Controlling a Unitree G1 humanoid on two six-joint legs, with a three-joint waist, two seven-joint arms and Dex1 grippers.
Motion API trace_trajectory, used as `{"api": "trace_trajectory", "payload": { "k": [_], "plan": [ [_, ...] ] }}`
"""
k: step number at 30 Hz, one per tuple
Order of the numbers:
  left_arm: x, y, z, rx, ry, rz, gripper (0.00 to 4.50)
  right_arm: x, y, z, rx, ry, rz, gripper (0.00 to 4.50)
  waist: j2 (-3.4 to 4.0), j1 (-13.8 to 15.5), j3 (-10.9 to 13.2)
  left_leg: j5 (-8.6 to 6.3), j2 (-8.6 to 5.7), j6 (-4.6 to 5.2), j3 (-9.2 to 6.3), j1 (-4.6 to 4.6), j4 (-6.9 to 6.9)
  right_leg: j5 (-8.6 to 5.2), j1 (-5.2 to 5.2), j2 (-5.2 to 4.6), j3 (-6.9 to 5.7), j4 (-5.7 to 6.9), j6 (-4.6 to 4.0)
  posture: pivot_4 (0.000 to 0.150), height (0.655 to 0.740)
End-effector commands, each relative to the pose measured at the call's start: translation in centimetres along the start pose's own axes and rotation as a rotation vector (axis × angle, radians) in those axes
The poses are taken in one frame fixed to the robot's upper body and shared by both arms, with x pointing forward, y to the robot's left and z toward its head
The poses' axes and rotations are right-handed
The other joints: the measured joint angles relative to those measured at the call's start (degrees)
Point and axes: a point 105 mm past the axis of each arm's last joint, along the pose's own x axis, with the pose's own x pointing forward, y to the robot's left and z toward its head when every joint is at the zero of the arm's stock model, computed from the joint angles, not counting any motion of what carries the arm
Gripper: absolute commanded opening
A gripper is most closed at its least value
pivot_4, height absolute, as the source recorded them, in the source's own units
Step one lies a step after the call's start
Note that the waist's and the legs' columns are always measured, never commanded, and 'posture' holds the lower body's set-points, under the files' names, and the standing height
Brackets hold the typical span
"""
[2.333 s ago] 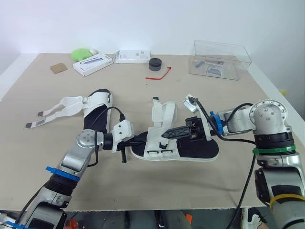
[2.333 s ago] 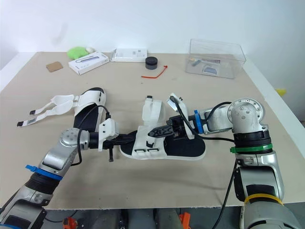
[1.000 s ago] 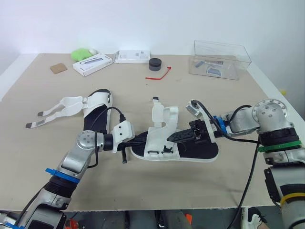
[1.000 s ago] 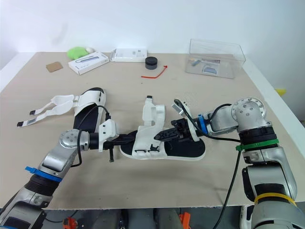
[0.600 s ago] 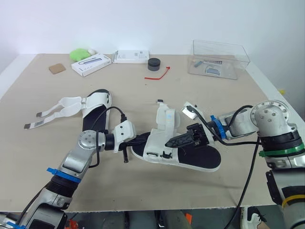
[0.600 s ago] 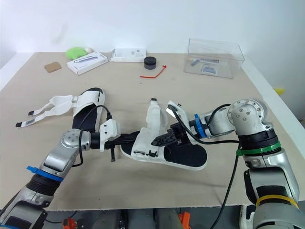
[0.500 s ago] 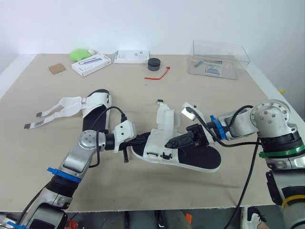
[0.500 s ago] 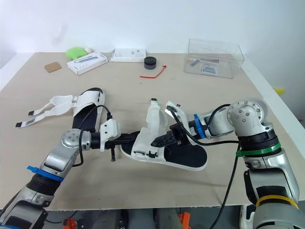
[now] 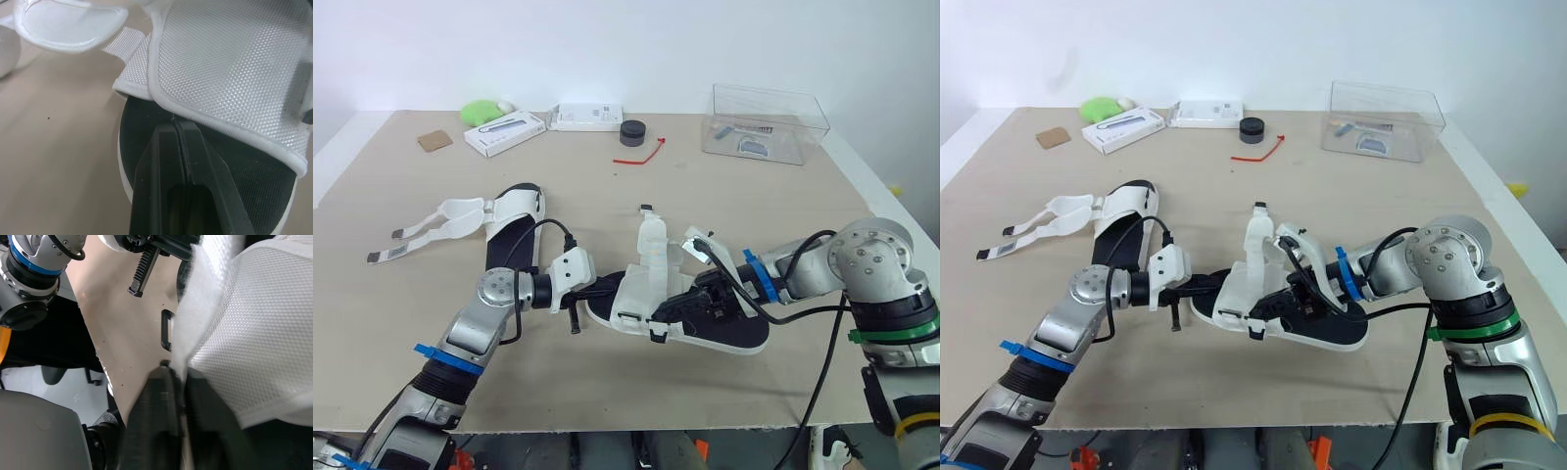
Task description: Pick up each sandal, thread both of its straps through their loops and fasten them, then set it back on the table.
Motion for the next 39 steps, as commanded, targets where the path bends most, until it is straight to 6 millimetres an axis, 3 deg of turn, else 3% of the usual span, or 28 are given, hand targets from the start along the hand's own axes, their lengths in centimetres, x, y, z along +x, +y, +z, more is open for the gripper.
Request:
{"api": "trace_trajectory", "payload": {
  "k": [1,2,7,12,14,15,17,19,26,31,34,36,37,39],
  "plan": [
    [0.0,0.0,-0.7,-0.006,0.034,-0.002,0.00,-0.8,0.4,1.4,-0.054,-0.067,-0.028,1.76,0.00,0.0,0.0,0.00,0.00,0.00,0.00,0.00,0.00,0.00,0.00,0.00,0.00,0.00,0.00,0.150,0.7400],
    [0.0,0.0,-0.7,-0.006,0.034,-0.003,0.00,-1.0,0.2,1.8,-0.060,-0.084,-0.045,2.05,0.00,0.0,0.0,0.00,0.00,0.00,0.00,0.00,0.01,0.00,0.00,0.01,0.00,0.01,0.00,0.150,0.7400],
    [0.0,0.1,-0.7,-0.006,0.033,-0.006,0.00,-2.1,-0.1,4.1,-0.079,-0.165,-0.089,2.05,0.00,0.0,0.0,0.02,0.00,0.00,0.02,0.01,0.09,0.07,0.00,0.02,0.02,0.04,-0.01,0.150,0.7400],
    [0.0,0.1,-0.7,-0.006,0.033,-0.005,0.00,-2.0,-0.2,4.7,-0.061,-0.199,-0.090,2.05,-0.01,0.0,0.0,0.04,0.01,0.03,0.05,0.01,0.12,0.13,0.01,0.04,0.02,0.04,-0.01,0.150,0.7400],
    [0.0,0.1,-0.7,-0.005,0.034,-0.003,0.00,-1.9,-0.2,4.7,-0.056,-0.213,-0.085,1.50,0.00,0.0,0.0,0.04,0.01,0.03,0.05,0.01,0.11,0.13,0.00,0.04,0.04,0.05,-0.01,0.150,0.7400],
    [0.0,0.1,-0.7,-0.005,0.035,-0.003,0.00,-1.8,0.0,4.5,-0.056,-0.212,-0.073,1.50,0.00,0.0,0.0,0.04,0.01,0.03,0.06,0.01,0.11,0.13,0.00,0.03,0.05,0.05,-0.01,0.150,0.7400],
    [-0.1,0.1,-0.7,-0.005,0.035,-0.001,0.00,-1.5,0.4,3.9,-0.061,-0.199,-0.048,0.54,-0.01,0.0,0.0,0.04,0.01,0.03,0.06,-0.01,0.11,0.14,0.00,0.01,0.05,0.04,0.00,0.150,0.7400],
    [-0.1,0.1,-0.7,-0.005,0.035,0.000,0.00,-1.1,0.6,3.2,-0.061,-0.185,-0.039,0.01,-0.01,0.0,0.0,0.04,0.01,0.03,0.06,0.00,0.11,0.14,0.01,0.01,0.05,0.04,0.00,0.150,0.7400],
    [0.1,0.1,-0.7,-0.004,0.035,-0.003,0.00,0.2,0.4,0.7,-0.051,-0.146,-0.070,0.01,-0.02,0.0,0.0,0.06,0.01,0.05,0.05,0.01,0.15,0.17,0.03,0.03,0.05,0.05,0.02,0.150,0.7400],
    [0.3,0.0,-0.6,-0.005,0.032,-0.006,0.00,0.7,1.3,-0.3,-0.092,-0.136,-0.062,0.01,0.00,0.0,-0.1,0.06,0.01,0.05,0.05,0.02,0.15,0.17,0.04,0.04,0.06,0.05,0.02,0.150,0.7400],
    [0.4,0.0,-0.6,-0.006,0.032,-0.008,0.00,0.2,1.8,-0.2,-0.127,-0.135,-0.062,1.03,-0.01,0.0,-0.1,0.06,0.01,0.05,0.04,0.02,0.15,0.17,0.04,0.05,0.05,0.05,0.02,0.150,0.7400],
    [0.4,-0.1,-0.6,-0.006,0.033,-0.012,0.00,-0.9,1.7,0.0,-0.162,-0.134,-0.101,2.10,0.00,0.0,-0.1,0.06,0.01,0.05,0.05,0.02,0.15,0.16,0.03,0.06,0.05,0.05,0.02,0.150,0.7400],
    [0.4,-0.1,-0.6,-0.006,0.034,-0.013,0.00,-1.5,1.5,0.3,-0.165,-0.146,-0.113,2.21,0.00,0.0,-0.1,0.06,0.01,0.05,0.05,0.02,0.15,0.16,0.03,0.05,0.05,0.05,0.02,0.150,0.7400],
    [0.4,-0.1,-0.7,-0.005,0.036,-0.015,0.00,-2.4,1.5,0.8,-0.167,-0.168,-0.115,3.07,-0.01,0.0,-0.1,0.06,0.00,0.05,0.05,0.01,0.15,0.16,0.03,0.03,0.05,0.03,0.03,0.150,0.7400]
  ]
}}
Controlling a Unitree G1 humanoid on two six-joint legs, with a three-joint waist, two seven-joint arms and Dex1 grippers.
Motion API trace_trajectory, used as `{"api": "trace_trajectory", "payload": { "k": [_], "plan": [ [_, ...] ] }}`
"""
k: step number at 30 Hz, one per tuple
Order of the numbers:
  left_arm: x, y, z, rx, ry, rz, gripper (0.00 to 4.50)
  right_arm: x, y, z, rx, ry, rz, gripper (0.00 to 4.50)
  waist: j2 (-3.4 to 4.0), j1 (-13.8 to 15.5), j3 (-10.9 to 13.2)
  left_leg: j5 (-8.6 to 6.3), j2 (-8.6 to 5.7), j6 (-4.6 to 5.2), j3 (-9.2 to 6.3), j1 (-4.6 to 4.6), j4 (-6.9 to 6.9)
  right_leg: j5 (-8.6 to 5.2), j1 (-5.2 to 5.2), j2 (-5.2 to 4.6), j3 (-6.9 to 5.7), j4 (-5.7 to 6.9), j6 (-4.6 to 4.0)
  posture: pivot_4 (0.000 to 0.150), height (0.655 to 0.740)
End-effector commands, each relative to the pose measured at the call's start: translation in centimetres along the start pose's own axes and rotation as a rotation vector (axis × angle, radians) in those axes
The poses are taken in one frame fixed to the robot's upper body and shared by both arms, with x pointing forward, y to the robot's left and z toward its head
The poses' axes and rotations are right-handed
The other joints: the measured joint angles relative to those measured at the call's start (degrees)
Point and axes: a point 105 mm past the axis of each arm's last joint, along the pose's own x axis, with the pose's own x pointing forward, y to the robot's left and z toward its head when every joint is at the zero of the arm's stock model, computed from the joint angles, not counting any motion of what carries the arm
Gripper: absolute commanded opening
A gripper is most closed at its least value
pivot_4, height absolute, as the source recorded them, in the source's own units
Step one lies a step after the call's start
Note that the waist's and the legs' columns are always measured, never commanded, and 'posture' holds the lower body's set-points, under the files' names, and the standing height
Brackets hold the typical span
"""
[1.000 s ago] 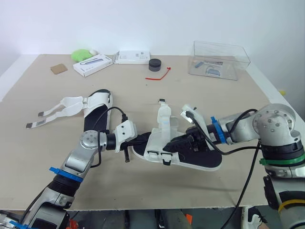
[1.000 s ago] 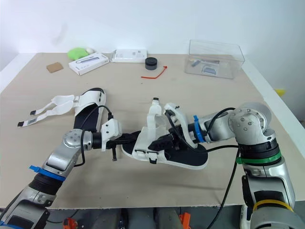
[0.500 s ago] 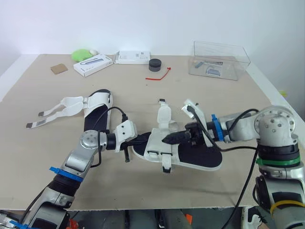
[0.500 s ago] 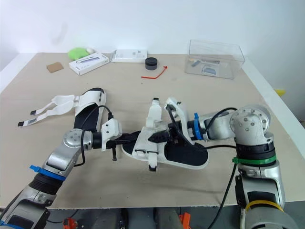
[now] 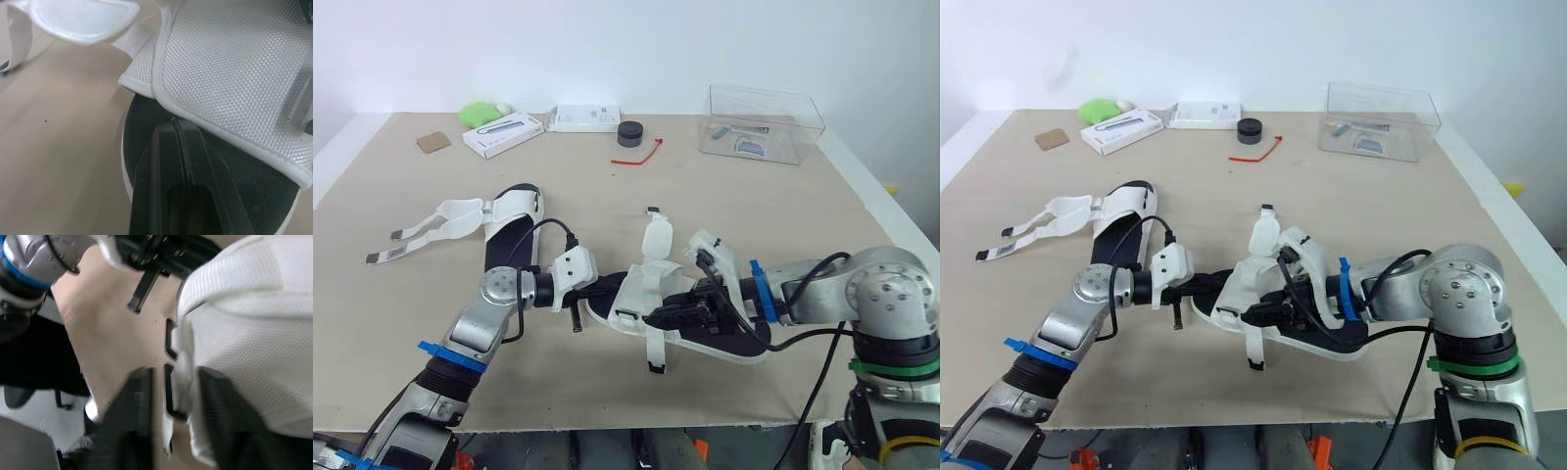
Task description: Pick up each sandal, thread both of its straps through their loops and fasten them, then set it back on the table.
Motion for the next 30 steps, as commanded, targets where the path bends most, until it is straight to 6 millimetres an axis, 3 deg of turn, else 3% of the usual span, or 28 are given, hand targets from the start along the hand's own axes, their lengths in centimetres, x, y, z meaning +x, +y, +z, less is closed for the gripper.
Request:
{"api": "trace_trajectory", "payload": {
  "k": [1,4,8,12,20,30],
  "plan": [
    [0.0,-0.1,-0.7,-0.002,0.035,-0.008,0.00,-2.3,0.2,2.0,-0.060,-0.073,-0.013,3.52,0.00,0.0,0.0,0.00,0.00,0.00,0.03,0.01,0.00,0.00,0.01,0.00,0.00,0.00,0.01,0.150,0.7400],
    [-0.1,-0.1,-0.7,-0.003,0.036,-0.008,0.00,-5.1,1.6,2.4,-0.043,-0.113,0.108,4.47,0.00,0.0,0.0,0.00,0.00,0.00,0.02,0.02,0.01,0.00,0.01,0.02,0.01,0.00,0.01,0.150,0.7400],
    [-0.1,0.2,-0.7,-0.007,0.037,-0.005,0.00,-4.7,3.6,-0.3,-0.015,-0.042,0.246,4.47,-0.10,0.1,-0.1,-0.02,0.00,0.04,-0.06,0.02,-0.02,-0.03,0.04,0.03,-0.02,-0.03,-0.02,0.150,0.7400],
    [-0.3,0.5,-0.8,-0.008,0.041,-0.002,0.00,-3.5,4.2,-2.0,0.020,-0.016,0.291,4.47,-0.12,0.1,-0.2,-0.05,0.03,0.09,-0.03,0.04,0.00,-0.03,0.06,0.03,0.01,0.00,-0.02,0.150,0.7400],
    [-0.4,1.1,-0.8,0.000,0.045,0.004,0.00,-0.3,1.4,-3.2,0.057,-0.022,0.157,4.47,-0.13,-0.1,-0.2,0.07,0.04,0.17,0.08,0.40,0.12,-0.06,0.38,0.08,0.04,-0.02,0.37,0.150,0.7400],
    [-1.2,1.8,-0.9,0.009,0.057,0.049,0.00,0.4,-0.3,-1.8,0.015,-0.064,0.104,4.47,-0.13,-0.1,-0.2,0.12,0.07,0.18,0.06,0.42,0.11,-0.01,0.40,0.10,0.04,-0.01,0.31,0.150,0.7400]
  ]
}}
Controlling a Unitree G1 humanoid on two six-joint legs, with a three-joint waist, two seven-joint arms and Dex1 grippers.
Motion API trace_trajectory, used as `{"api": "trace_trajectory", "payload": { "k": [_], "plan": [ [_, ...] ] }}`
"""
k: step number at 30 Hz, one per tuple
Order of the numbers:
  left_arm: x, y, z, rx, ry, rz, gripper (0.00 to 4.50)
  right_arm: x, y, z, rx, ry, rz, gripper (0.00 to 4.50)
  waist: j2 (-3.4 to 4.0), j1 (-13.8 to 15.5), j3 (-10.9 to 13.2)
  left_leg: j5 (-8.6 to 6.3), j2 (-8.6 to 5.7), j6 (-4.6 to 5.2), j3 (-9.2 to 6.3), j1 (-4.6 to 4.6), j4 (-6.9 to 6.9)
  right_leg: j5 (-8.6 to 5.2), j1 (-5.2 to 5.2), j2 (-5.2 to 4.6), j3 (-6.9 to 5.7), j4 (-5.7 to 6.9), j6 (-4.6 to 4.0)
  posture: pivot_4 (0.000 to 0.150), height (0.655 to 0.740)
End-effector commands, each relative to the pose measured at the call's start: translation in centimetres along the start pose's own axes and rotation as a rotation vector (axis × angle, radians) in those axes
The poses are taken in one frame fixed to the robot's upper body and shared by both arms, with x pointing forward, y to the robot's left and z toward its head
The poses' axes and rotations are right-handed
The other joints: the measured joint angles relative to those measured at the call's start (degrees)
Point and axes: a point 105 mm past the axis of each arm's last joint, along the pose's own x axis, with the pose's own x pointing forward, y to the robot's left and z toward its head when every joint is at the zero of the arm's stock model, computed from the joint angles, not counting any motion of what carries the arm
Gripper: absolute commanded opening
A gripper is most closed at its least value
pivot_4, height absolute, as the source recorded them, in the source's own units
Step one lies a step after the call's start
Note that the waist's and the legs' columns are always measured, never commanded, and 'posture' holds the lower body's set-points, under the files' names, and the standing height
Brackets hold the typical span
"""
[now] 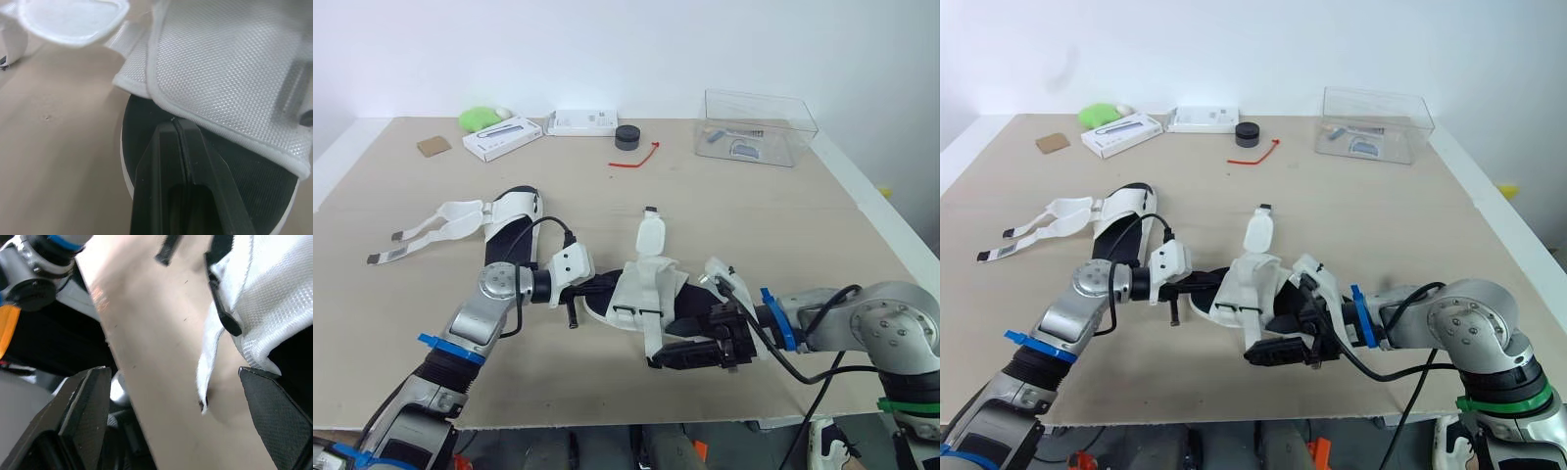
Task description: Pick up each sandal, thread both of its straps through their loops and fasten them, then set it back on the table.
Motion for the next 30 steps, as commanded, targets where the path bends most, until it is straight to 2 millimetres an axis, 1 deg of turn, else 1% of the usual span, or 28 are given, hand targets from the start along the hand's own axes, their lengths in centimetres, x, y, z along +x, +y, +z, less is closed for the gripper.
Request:
{"api": "trace_trajectory", "payload": {
  "k": [1,6,12,15,17,18,20,21,23,24,27,29,30],
  "plan": [
    [-0.6,0.7,-0.2,0.013,0.021,0.036,0.00,0.0,-0.2,1.3,-0.052,-0.036,-0.011,4.47,0.00,0.0,0.0,0.00,0.00,0.00,0.00,0.00,0.00,0.00,0.00,0.00,0.00,0.00,-0.01,0.150,0.7400],
    [-0.7,1.1,-0.2,0.017,0.026,0.058,0.00,0.4,-1.0,2.0,-0.070,-0.036,-0.025,4.47,0.00,0.0,0.0,0.00,0.02,0.00,0.00,0.00,0.00,0.00,0.00,0.03,0.00,0.00,-0.03,0.150,0.7400],
    [-0.5,1.1,-0.2,0.018,0.024,0.066,0.00,1.4,-1.5,1.9,-0.068,-0.031,-0.027,4.47,0.00,0.0,0.0,0.00,0.02,0.00,0.01,-0.01,0.00,0.00,0.00,0.01,0.00,0.00,-0.02,0.150,0.7400],
    [-0.5,1.0,-0.2,0.017,0.024,0.070,0.00,1.8,-1.7,1.5,-0.049,-0.036,-0.028,3.71,0.00,0.1,0.0,0.01,0.02,0.00,0.01,-0.01,0.00,0.03,0.00,0.00,-0.01,0.00,-0.04,0.150,0.7400],
    [-0.6,1.0,-0.3,0.016,0.024,0.071,0.00,1.9,-1.6,1.2,-0.040,-0.037,-0.027,2.78,0.00,0.1,0.0,0.01,0.02,0.00,-0.01,-0.01,0.00,0.03,0.00,0.01,-0.02,0.00,-0.04,0.150,0.7400],
    [-0.6,0.9,-0.3,0.014,0.025,0.072,0.00,2.0,-1.6,1.0,-0.030,-0.039,-0.028,2.40,0.00,0.1,0.0,0.01,0.02,0.00,-0.01,-0.01,0.00,0.02,0.00,0.01,-0.02,0.00,-0.04,0.150,0.7400],
    [-0.6,0.8,-0.3,0.012,0.026,0.071,0.00,2.1,-1.6,0.6,-0.016,-0.040,-0.025,1.43,0.00,0.1,0.0,0.01,0.02,0.00,-0.01,-0.03,0.00,0.01,-0.01,0.00,-0.02,0.00,-0.05,0.150,0.7400],
    [-0.6,0.8,-0.4,0.011,0.026,0.071,0.00,2.1,-1.4,0.3,-0.009,-0.037,-0.019,1.23,0.00,0.1,0.0,0.01,0.01,0.00,-0.01,-0.03,-0.01,0.01,-0.01,-0.01,-0.02,0.00,-0.05,0.150,0.7400],
    [-0.6,0.7,-0.4,0.010,0.028,0.070,0.00,2.1,-1.0,-0.6,0.005,-0.010,-0.004,0.28,0.00,0.1,0.0,0.00,0.01,0.00,-0.01,-0.04,-0.01,0.00,-0.01,-0.02,-0.01,-0.01,-0.05,0.150,0.7400],
    [-0.6,0.6,-0.4,0.010,0.028,0.070,0.00,2.1,-0.7,-1.2,0.010,0.011,0.004,0.11,0.00,0.1,0.0,0.00,0.01,0.00,-0.01,-0.05,-0.01,0.00,-0.01,-0.03,-0.02,-0.01,-0.05,0.150,0.7400],
    [-0.6,0.6,-0.4,0.010,0.031,0.070,0.00,1.7,0.3,-2.7,0.036,0.068,0.050,0.11,0.00,0.1,0.0,0.00,0.01,0.00,-0.03,-0.04,-0.02,-0.02,-0.01,-0.03,-0.03,-0.01,-0.04,0.150,0.7400],
    [-0.7,0.7,-0.5,0.012,0.037,0.068,0.00,0.8,2.7,-3.8,0.030,0.132,0.168,0.11,0.00,0.1,0.0,0.00,0.01,0.00,-0.04,-0.05,-0.02,-0.03,0.00,-0.03,-0.05,-0.02,-0.03,0.150,0.7400],
    [-0.7,0.6,-0.6,0.013,0.039,0.066,0.00,0.5,3.5,-4.1,0.023,0.152,0.209,0.11,0.00,0.1,0.0,-0.01,0.00,0.01,-0.06,-0.04,-0.03,-0.05,0.00,-0.03,-0.06,-0.02,-0.03,0.150,0.7400]
  ]
}}
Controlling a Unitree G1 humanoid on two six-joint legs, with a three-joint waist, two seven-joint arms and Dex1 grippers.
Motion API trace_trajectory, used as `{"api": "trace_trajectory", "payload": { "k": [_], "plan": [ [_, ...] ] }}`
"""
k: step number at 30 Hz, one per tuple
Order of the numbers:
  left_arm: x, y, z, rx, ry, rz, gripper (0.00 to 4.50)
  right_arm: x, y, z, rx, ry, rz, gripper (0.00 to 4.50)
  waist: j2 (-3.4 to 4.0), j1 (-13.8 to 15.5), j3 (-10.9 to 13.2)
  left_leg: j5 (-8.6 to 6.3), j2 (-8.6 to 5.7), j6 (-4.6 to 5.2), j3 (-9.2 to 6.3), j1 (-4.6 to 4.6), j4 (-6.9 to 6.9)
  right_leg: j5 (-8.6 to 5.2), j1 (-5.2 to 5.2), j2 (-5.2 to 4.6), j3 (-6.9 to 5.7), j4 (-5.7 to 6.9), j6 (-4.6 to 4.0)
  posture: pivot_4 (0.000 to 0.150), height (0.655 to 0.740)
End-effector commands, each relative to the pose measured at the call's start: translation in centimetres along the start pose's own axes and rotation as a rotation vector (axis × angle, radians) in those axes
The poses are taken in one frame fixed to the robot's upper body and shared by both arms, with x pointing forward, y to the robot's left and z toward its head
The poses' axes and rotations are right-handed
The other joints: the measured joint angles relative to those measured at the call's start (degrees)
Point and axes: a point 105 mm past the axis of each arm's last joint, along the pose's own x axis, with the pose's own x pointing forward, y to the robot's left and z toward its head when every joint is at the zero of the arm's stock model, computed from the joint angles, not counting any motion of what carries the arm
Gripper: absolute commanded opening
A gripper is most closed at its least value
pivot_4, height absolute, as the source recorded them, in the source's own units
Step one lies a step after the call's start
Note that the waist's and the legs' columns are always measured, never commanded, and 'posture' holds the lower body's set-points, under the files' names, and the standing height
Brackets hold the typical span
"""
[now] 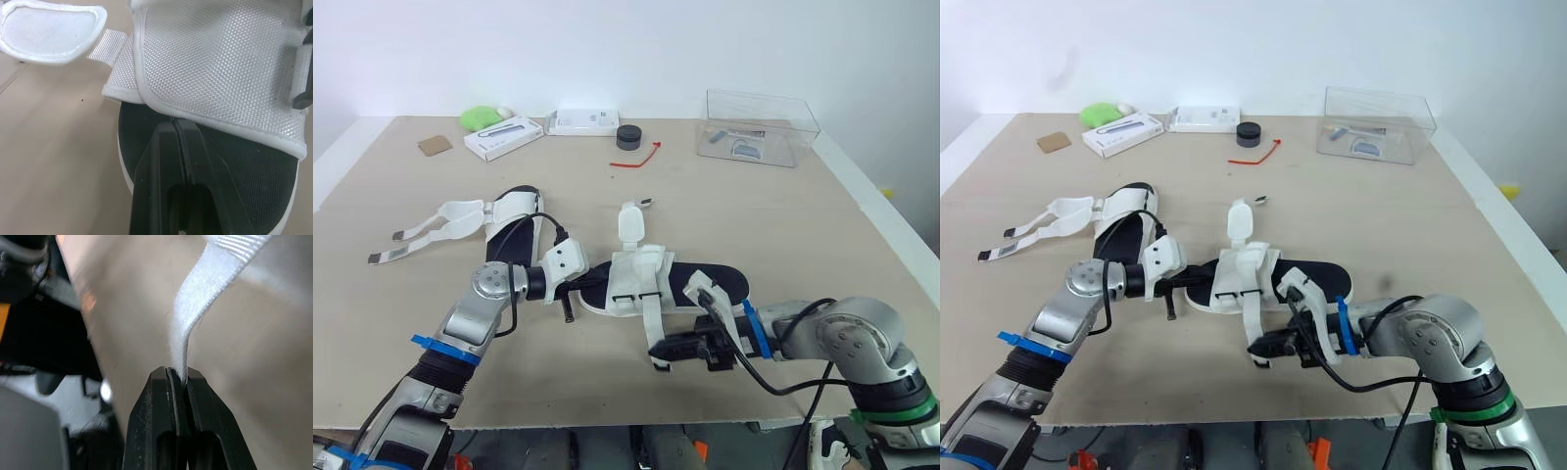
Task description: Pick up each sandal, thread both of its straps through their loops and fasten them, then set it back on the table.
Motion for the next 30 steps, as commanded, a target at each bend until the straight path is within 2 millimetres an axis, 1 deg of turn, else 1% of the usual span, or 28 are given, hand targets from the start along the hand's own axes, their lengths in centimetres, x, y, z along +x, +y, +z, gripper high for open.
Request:
{"api": "trace_trajectory", "payload": {
  "k": [1,8,9,10,11,12,13,14,15,17,19,20,30],
  "plan": [
    [-0.2,0.0,-0.4,0.006,0.025,0.001,0.00,-0.8,3.4,-0.6,-0.060,0.057,0.150,0.11,0.00,0.0,0.0,0.00,0.00,0.00,0.00,0.00,-0.01,-0.01,0.00,0.00,0.00,-0.01,0.00,0.150,0.7400],
    [0.2,0.0,-0.3,0.010,0.019,-0.005,0.00,-0.6,3.0,-0.2,-0.104,0.040,0.109,0.11,-0.06,-0.1,0.0,-0.01,0.04,0.00,-0.02,0.05,-0.01,-0.03,0.02,0.08,-0.01,0.00,-0.03,0.150,0.7400],
    [0.2,0.0,-0.3,0.010,0.018,-0.005,0.00,-0.6,2.9,0.1,-0.121,0.025,0.093,0.59,-0.06,-0.1,0.0,-0.01,0.03,0.00,-0.02,0.05,-0.01,-0.02,0.02,0.08,-0.01,0.00,-0.03,0.150,0.7400],
    [0.2,-0.1,-0.3,0.010,0.018,-0.006,0.00,-0.7,2.8,0.3,-0.134,0.013,0.078,0.59,-0.06,-0.1,0.0,-0.01,0.03,0.00,-0.01,0.05,-0.01,-0.02,0.02,0.08,0.00,0.00,-0.03,0.150,0.7400],
    [0.2,-0.1,-0.3,0.010,0.019,-0.006,0.00,-0.7,2.7,0.5,-0.141,0.006,0.068,0.98,-0.06,-0.1,0.0,-0.01,0.03,0.00,-0.01,0.04,-0.01,-0.02,0.02,0.06,0.00,0.00,-0.02,0.150,0.7400],
    [0.2,-0.1,-0.3,0.010,0.018,-0.007,0.00,-0.7,2.5,0.7,-0.155,-0.003,0.053,1.16,-0.06,-0.1,0.0,-0.01,0.02,0.00,0.00,0.04,-0.01,-0.02,0.02,0.05,0.00,0.00,-0.02,0.150,0.7400],
    [0.3,-0.1,-0.3,0.009,0.018,-0.007,0.00,-0.8,2.2,0.9,-0.162,-0.010,0.039,1.71,-0.06,-0.1,0.0,-0.01,0.02,0.00,0.01,0.04,-0.01,-0.02,0.02,0.05,0.00,0.00,-0.01,0.150,0.7400],
    [0.3,-0.1,-0.3,0.008,0.017,-0.007,0.00,-0.7,2.0,1.1,-0.170,-0.018,0.027,1.71,-0.06,-0.1,0.0,-0.01,0.02,0.00,0.02,0.04,-0.01,-0.02,0.01,0.04,0.01,0.00,-0.01,0.150,0.7400],
    [0.3,-0.1,-0.3,0.008,0.016,-0.006,0.00,-0.7,1.6,1.4,-0.187,-0.028,0.002,2.40,-0.06,-0.1,0.0,-0.01,0.02,0.00,0.03,0.05,-0.01,-0.01,0.01,0.04,0.01,-0.01,0.00,0.150,0.7400],
    [0.4,0.0,-0.3,0.007,0.015,-0.005,0.00,-0.7,0.9,1.7,-0.203,-0.038,-0.030,3.15,-0.06,-0.1,0.0,-0.01,0.02,-0.01,0.02,0.06,0.00,-0.01,0.02,0.05,0.00,0.00,0.00,0.150,0.7400],
    [0.5,0.0,-0.3,0.007,0.013,-0.003,0.00,-0.7,0.2,2.2,-0.224,-0.054,-0.061,4.07,-0.06,0.0,0.0,0.00,0.01,-0.01,0.02,0.08,0.00,-0.01,0.03,0.05,-0.01,0.00,0.00,0.150,0.7400],
    [0.5,0.0,-0.3,0.007,0.012,-0.003,0.00,-0.7,-0.1,2.5,-0.228,-0.063,-0.076,4.41,-0.06,0.0,0.0,0.00,0.01,-0.01,0.02,0.07,0.00,-0.01,0.03,0.05,0.00,0.00,0.00,0.150,0.7400],
    [0.7,0.0,-0.2,0.007,0.010,-0.006,0.00,-1.5,-3.0,5.2,-0.332,-0.107,-0.162,4.41,-0.06,0.0,0.0,0.00,-0.05,-0.01,0.12,0.10,0.02,0.04,0.03,0.01,0.00,-0.01,0.07,0.150,0.7400]
  ]
}}
